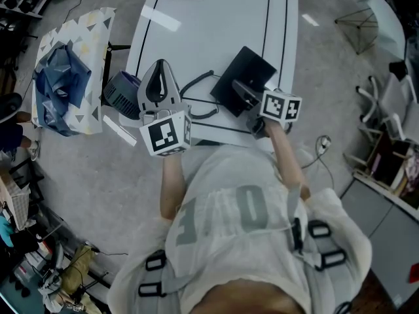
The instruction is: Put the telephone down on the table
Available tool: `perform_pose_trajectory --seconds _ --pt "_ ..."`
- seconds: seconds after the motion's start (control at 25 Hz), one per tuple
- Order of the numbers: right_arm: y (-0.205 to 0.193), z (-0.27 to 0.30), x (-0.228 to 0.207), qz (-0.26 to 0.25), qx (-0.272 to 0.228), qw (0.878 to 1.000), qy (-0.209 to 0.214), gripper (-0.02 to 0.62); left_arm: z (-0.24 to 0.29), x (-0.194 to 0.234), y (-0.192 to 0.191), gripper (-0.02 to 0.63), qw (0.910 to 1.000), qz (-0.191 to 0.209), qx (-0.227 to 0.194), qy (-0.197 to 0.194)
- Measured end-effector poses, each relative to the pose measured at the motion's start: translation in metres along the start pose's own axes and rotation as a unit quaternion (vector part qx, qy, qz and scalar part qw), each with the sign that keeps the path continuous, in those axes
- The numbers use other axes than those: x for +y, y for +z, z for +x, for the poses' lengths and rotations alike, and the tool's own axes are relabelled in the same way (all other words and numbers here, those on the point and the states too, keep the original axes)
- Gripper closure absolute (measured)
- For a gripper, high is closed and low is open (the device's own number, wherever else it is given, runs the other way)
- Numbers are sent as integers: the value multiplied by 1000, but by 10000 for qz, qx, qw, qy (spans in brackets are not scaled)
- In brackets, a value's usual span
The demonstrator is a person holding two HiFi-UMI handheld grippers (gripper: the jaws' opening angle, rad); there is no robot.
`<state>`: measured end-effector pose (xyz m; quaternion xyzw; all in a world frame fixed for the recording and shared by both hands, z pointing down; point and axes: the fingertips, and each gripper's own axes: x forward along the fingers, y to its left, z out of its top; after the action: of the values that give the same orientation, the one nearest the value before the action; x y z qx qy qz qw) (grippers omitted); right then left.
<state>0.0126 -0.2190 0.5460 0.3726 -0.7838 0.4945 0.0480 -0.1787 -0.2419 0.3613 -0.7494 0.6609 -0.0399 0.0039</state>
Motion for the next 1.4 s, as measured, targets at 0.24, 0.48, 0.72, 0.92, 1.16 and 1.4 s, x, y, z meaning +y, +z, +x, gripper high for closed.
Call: perform_pose_trajectory --seconds 0.24,0.48,0.72,0.92,1.16,1.4 --pt "0 1 -2 -323 21 9993 -200 393 0 3 0 594 10000 18 11 10" --pt "-2 -1 -9 -420 36 9984 -382 360 -3 4 -3 594 10000 12 21 -9" --pt "-6 -1 -17 -471 16 9974 -538 322 -2 5 -2 594 10000 7 -5 -37" --pt "-7 -6 -23 -388 17 9964 -755 295 0 0 -3 594 10000 6 16 -94" --pt "-12 -10 -29 -173 59 9958 -902 275 1 -5 -6 594 9999 -9 43 -131" --pt "-14 -14 -33 4 96 9934 -1145 263 1 -13 -7 594 9998 -2 51 -182"
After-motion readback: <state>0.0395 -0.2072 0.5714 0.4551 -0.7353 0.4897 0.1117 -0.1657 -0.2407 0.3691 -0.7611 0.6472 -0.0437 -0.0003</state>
